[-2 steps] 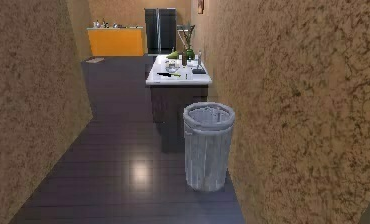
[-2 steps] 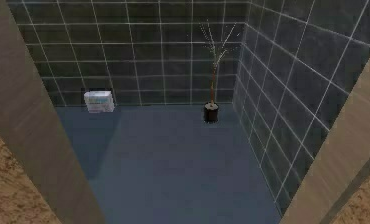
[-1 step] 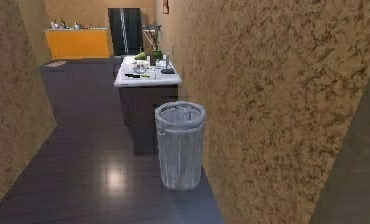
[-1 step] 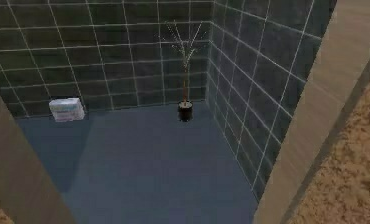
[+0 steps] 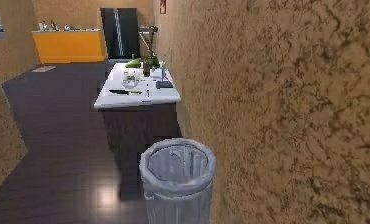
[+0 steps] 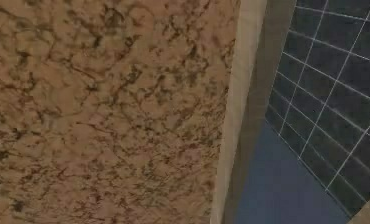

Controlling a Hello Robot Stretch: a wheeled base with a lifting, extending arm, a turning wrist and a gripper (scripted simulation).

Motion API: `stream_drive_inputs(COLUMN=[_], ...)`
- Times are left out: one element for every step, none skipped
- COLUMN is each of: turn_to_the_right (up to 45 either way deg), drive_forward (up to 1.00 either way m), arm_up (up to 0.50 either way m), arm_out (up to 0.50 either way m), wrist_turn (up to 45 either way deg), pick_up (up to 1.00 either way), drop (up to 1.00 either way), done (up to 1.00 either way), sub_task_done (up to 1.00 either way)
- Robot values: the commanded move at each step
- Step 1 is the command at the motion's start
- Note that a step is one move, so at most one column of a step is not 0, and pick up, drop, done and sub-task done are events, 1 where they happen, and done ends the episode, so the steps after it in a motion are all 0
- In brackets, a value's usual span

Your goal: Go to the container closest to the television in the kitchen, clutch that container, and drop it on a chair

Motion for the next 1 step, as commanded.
stream_drive_inputs(turn_to_the_right=[-42.0], drive_forward=[0.0], arm_up=[0.0], arm_out=[0.0], wrist_turn=[0.0], pick_up=[0.0], drop=[0.0], done=[0.0], sub_task_done=[0.0])
